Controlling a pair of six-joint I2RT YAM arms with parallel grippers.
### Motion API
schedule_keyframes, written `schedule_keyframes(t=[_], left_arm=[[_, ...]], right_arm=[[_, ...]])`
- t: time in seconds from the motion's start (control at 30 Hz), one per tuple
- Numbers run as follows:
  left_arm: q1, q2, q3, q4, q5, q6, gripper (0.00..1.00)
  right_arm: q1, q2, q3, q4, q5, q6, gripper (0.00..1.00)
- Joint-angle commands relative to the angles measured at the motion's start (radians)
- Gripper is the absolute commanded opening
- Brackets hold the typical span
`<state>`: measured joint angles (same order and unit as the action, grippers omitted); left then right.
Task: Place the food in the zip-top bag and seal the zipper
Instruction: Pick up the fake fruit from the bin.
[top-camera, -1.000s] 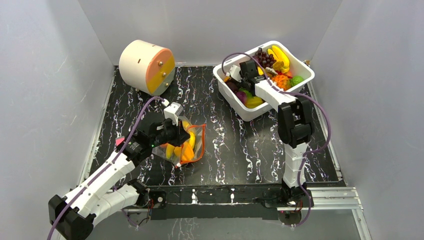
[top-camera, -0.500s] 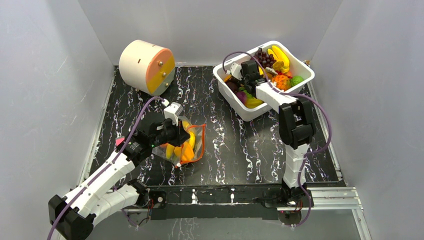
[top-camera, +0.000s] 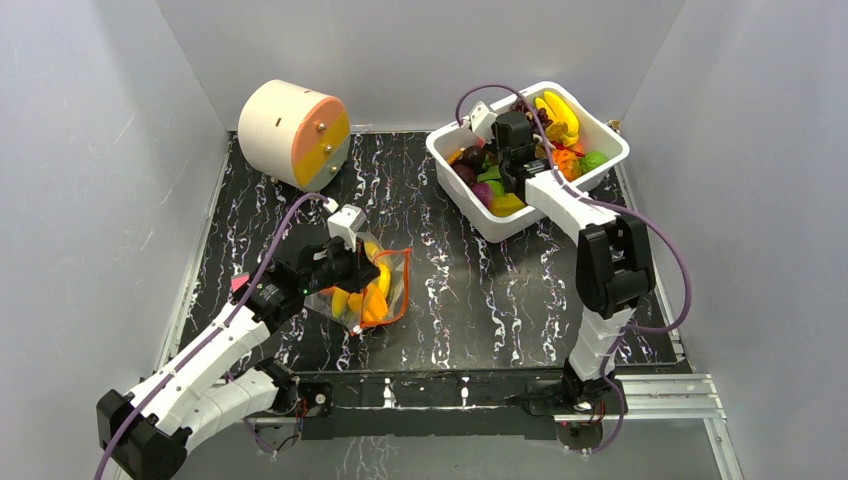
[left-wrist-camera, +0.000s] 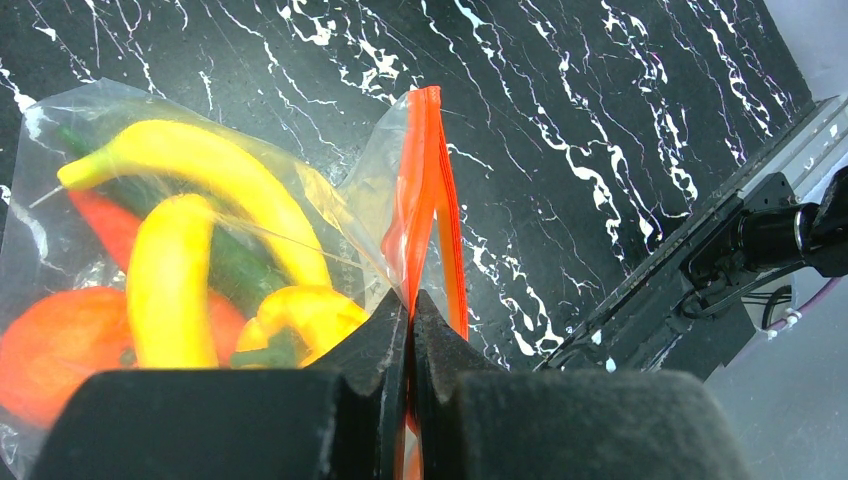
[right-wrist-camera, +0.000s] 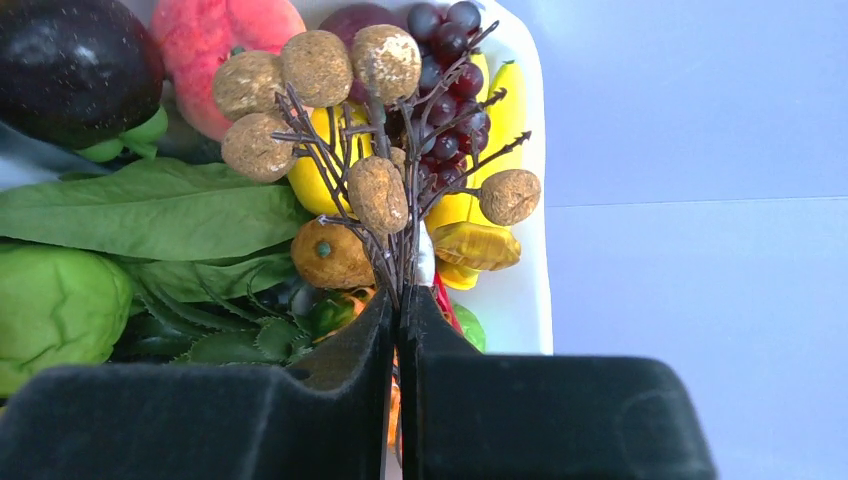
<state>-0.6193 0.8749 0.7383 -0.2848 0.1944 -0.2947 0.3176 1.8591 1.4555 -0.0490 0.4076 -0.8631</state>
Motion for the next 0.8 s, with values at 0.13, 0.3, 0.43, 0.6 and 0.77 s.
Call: schedule_keyframes(t=[0.13,0.3,0.43,0.6,0.77], left_arm=[[-0.003,-0.022,-0.006,0.019,-0.001,0.002,0.00],[-0.003,-0.016,-0.006,0.025,0.000,-0.015,0.00],[-0.003,-0.007,-0.003,0.045,0.004,-0.051,0.00],[-0.004,0.020,0.032,0.054,0.001,-0.100,0.00],[-0.003,0.037,0.069,0.054,-0.024,-0.141,0.00]], right_arm=[[0.024,-0.112,-0.022,0.007,-0.065,0.155,0.00],[0.026,-0.197,-0.038,-0.032,-0.128,0.257,0.00],[0.025,-0.275,-0.087,-0.029,-0.240,0.355,0.00],[0.026,-0.394,-0.180,0.018,-0.390,0.489,0.00],[0.026,-0.507,-0.294,0.091,-0.519,0.649,0.00]])
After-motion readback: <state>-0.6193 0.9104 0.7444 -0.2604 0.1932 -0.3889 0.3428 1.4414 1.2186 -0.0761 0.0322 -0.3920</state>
